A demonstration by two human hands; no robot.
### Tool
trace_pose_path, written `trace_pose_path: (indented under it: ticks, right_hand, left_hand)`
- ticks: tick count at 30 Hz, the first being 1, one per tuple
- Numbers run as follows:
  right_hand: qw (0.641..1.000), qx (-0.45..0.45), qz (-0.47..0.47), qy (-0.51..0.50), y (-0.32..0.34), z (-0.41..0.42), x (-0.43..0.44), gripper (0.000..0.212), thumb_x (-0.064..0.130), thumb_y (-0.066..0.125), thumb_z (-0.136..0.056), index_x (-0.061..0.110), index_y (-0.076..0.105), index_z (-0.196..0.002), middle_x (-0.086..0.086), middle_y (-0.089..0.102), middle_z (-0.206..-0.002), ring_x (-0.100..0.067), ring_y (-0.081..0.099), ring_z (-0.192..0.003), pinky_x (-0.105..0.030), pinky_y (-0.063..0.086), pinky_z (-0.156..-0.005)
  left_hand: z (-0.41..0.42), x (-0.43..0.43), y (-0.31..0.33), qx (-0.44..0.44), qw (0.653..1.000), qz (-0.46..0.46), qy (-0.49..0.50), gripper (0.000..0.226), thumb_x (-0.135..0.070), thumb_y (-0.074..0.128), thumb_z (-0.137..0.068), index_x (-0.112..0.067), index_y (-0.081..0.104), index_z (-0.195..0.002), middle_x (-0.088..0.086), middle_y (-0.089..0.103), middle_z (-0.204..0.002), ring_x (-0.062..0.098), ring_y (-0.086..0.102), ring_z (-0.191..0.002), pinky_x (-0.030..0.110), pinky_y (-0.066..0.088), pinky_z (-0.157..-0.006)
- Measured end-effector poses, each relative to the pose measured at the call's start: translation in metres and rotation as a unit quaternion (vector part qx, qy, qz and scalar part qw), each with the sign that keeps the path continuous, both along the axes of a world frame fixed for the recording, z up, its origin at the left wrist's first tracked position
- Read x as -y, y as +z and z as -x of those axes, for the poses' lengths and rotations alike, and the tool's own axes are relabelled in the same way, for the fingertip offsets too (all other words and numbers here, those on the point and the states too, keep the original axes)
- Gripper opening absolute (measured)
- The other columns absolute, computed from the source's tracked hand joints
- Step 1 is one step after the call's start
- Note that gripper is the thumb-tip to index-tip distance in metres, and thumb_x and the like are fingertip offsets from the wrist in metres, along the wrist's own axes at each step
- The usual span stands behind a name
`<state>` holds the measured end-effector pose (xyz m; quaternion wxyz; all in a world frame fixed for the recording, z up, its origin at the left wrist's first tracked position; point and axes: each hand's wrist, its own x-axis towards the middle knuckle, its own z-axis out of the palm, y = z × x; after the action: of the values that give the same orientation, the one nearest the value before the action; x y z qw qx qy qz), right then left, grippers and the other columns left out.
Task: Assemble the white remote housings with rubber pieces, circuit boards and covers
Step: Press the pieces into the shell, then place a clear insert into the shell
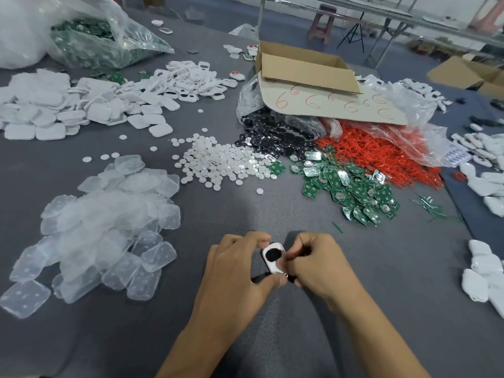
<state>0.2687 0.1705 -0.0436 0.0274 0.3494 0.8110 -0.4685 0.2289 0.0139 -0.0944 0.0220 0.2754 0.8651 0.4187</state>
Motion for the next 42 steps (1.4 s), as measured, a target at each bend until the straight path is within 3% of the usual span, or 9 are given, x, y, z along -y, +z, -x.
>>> trace_pose_path:
  ticks: [7,17,20,24,27,31,36,38,42]
  right_hand:
    - [0.992,-0.075,-0.095,0.035,-0.004,-0.017,0.008,0.021,0.006,0.077,-0.075,0.023,0.068,-0.069,0.015,0.064,-0.056,-0.001,0.055,-0.046,-0.008,0.039,-0.048]
    - [0.971,-0.158,-0.176,0.016,-0.001,-0.025,0.009,0.024,0.012,0.077,-0.081,0.035,0.072,-0.076,0.021,0.069,-0.078,0.003,0.063,-0.074,-0.007,0.043,-0.064]
    - [0.962,-0.217,-0.162,0.030,0.005,-0.005,0.030,0.024,0.011,0.077,-0.080,0.035,0.073,-0.082,0.022,0.068,-0.081,0.005,0.064,-0.078,-0.004,0.042,-0.068]
    - [0.948,-0.239,-0.124,0.167,-0.003,0.055,0.081,0.035,0.007,0.072,-0.081,0.023,0.072,-0.112,0.009,0.068,-0.100,-0.004,0.063,-0.089,-0.015,0.048,-0.081]
    - [0.932,-0.204,-0.137,0.267,-0.014,0.095,0.110,0.047,0.018,0.074,-0.083,0.020,0.063,-0.128,-0.003,0.059,-0.119,-0.020,0.052,-0.110,-0.030,0.045,-0.095]
    - [0.928,-0.197,-0.174,0.263,-0.029,0.109,0.117,0.035,0.024,0.068,-0.089,0.019,0.066,-0.124,0.000,0.059,-0.118,-0.018,0.048,-0.109,-0.022,0.038,-0.091]
    - [0.953,-0.252,-0.033,0.165,-0.024,0.086,0.102,0.030,0.018,0.063,-0.095,0.031,0.064,-0.122,0.008,0.073,-0.099,-0.003,0.065,-0.090,-0.011,0.048,-0.081]
    - [0.961,-0.229,0.058,0.142,-0.017,0.071,0.093,0.027,0.020,0.063,-0.097,0.038,0.059,-0.118,0.002,0.073,-0.087,-0.009,0.067,-0.077,-0.025,0.055,-0.075]
    - [0.955,-0.207,0.177,0.116,0.002,0.037,0.073,0.006,0.021,0.058,-0.101,0.025,0.058,-0.105,0.001,0.075,-0.085,-0.009,0.067,-0.072,-0.032,0.056,-0.069]
  left_hand:
    - [0.001,-0.001,0.001,-0.016,1.000,-0.008,-0.012,0.065,-0.046,0.088,-0.068,-0.045,0.054,-0.123,-0.032,0.057,-0.114,-0.005,0.046,-0.114,0.009,0.024,-0.100]
    - [0.001,0.001,0.001,-0.028,0.998,-0.042,-0.030,0.070,-0.052,0.080,-0.072,-0.046,0.050,-0.135,-0.037,0.052,-0.124,-0.003,0.048,-0.121,0.009,0.028,-0.102]
    - [0.002,0.008,0.007,0.005,0.976,-0.197,0.094,0.041,-0.031,0.075,-0.083,-0.038,0.063,-0.121,-0.023,0.063,-0.117,0.006,0.062,-0.108,0.021,0.048,-0.092]
    - [0.024,0.030,0.010,-0.087,0.894,-0.282,0.338,0.021,-0.006,0.054,-0.091,-0.018,0.063,-0.106,-0.004,0.066,-0.103,0.019,0.064,-0.095,0.034,0.052,-0.085]
    - [0.040,0.044,0.008,-0.116,0.865,-0.281,0.398,0.023,0.004,0.052,-0.090,-0.006,0.061,-0.109,0.002,0.061,-0.106,0.017,0.059,-0.095,0.029,0.049,-0.083]
    - [0.044,0.048,0.006,-0.148,0.853,-0.283,0.413,0.024,0.007,0.052,-0.089,-0.007,0.060,-0.106,0.000,0.058,-0.105,0.005,0.056,-0.096,0.024,0.045,-0.083]
    - [0.044,0.047,0.006,-0.194,0.871,-0.276,0.357,0.018,0.004,0.056,-0.091,-0.007,0.061,-0.105,-0.005,0.057,-0.104,0.007,0.057,-0.093,0.024,0.045,-0.081]
    - [0.041,0.043,0.009,-0.192,0.892,-0.283,0.294,0.016,-0.003,0.059,-0.093,-0.009,0.059,-0.107,-0.003,0.059,-0.105,0.014,0.060,-0.093,0.027,0.048,-0.080]
    - [0.028,0.033,0.017,-0.055,0.930,-0.302,0.205,0.028,-0.022,0.068,-0.091,-0.022,0.059,-0.117,-0.012,0.065,-0.111,0.018,0.067,-0.099,0.029,0.054,-0.084]
